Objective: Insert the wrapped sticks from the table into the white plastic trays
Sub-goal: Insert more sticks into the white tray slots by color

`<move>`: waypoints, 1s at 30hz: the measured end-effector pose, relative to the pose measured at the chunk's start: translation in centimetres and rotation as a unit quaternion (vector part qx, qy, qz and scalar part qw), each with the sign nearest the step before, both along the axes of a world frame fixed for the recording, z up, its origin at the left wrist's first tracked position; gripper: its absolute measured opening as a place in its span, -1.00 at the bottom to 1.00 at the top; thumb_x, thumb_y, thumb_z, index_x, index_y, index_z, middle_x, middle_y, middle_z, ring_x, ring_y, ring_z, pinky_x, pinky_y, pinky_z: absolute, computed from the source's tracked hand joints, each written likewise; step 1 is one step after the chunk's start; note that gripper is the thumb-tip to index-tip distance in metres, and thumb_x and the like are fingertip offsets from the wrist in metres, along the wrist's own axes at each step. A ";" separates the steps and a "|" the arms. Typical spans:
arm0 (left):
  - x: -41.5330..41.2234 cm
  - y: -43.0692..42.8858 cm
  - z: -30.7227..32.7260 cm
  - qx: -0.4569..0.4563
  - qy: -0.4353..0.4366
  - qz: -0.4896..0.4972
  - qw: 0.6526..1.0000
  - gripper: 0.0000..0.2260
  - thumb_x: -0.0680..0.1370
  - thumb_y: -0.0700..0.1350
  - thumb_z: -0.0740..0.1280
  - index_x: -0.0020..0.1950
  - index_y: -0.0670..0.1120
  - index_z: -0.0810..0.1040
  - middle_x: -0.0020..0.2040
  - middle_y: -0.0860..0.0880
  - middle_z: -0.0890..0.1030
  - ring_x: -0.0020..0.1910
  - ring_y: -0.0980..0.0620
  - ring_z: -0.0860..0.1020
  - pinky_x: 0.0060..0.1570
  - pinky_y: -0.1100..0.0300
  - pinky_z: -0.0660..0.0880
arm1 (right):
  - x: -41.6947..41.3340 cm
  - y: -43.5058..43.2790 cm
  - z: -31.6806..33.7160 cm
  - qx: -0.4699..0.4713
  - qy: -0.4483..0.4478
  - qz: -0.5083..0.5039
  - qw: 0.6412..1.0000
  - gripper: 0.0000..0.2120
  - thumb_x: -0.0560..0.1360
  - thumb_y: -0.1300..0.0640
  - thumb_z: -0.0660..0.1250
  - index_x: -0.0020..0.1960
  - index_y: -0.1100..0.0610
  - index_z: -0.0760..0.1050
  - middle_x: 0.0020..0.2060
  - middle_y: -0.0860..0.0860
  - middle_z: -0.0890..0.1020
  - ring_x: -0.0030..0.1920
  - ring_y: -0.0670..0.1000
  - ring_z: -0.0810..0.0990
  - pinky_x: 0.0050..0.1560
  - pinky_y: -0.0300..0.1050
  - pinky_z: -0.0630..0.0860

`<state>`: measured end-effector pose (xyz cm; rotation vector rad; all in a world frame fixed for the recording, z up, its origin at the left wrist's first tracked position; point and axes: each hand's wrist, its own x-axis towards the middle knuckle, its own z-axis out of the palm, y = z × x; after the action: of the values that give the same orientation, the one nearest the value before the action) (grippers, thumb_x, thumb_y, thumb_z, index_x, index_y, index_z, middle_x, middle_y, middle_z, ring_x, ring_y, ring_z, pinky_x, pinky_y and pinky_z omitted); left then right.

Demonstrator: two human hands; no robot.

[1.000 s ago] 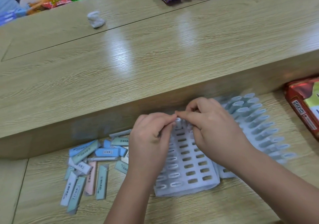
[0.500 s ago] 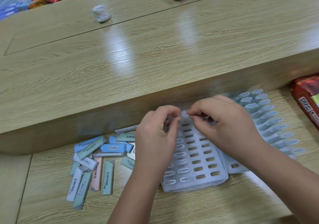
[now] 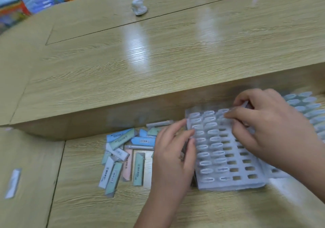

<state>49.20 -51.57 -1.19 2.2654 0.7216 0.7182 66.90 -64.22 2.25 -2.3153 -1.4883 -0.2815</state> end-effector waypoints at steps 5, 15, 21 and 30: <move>-4.4 3.0 -0.5 -0.025 -0.001 0.086 0.996 -0.80 0.54 -0.09 0.34 0.11 -0.03 0.69 0.13 0.16 0.61 0.20 0.15 0.53 0.21 0.27 0.43 | -5.7 3.7 0.3 0.078 0.066 0.021 0.995 -0.82 0.45 0.21 0.34 -0.02 0.14 0.68 -0.08 0.06 0.64 -0.13 0.16 0.57 -0.19 -0.02 0.49; -12.9 9.4 -1.9 -0.079 0.147 0.246 0.955 -0.68 0.48 0.00 0.40 0.23 -0.01 0.59 0.13 0.05 0.54 0.15 0.00 0.48 0.10 0.16 0.39 | -15.2 12.6 -2.7 -0.089 0.155 0.067 0.982 -0.71 0.49 -0.04 0.41 0.20 -0.05 0.56 0.07 -0.06 0.59 0.12 0.07 0.53 0.02 -0.01 0.53; -11.9 10.5 -2.5 -0.088 0.159 0.297 0.938 -0.56 0.47 0.22 0.37 0.26 0.04 0.53 0.04 0.08 0.48 0.04 0.06 0.40 -0.07 0.15 0.33 | -15.8 14.9 -4.5 -0.137 0.113 0.035 0.983 -0.77 0.58 -0.14 0.24 0.11 -0.07 0.55 -0.02 -0.10 0.53 0.05 0.00 0.50 -0.09 -0.09 0.44; -10.5 13.4 -2.7 -0.208 0.115 0.319 0.917 -0.76 0.41 -0.04 0.41 0.05 0.10 0.50 -0.01 0.12 0.58 0.07 -0.04 0.55 0.11 -0.12 0.51 | -14.9 12.9 -1.5 -0.066 0.240 -0.003 0.969 -0.88 0.49 -0.15 0.21 -0.07 -0.13 0.41 -0.25 -0.24 0.50 -0.17 -0.15 0.51 -0.29 -0.30 0.35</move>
<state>38.73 -38.17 -3.85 1.7248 1.6058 0.5099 51.96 -51.30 0.72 -2.2681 -1.2829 0.3665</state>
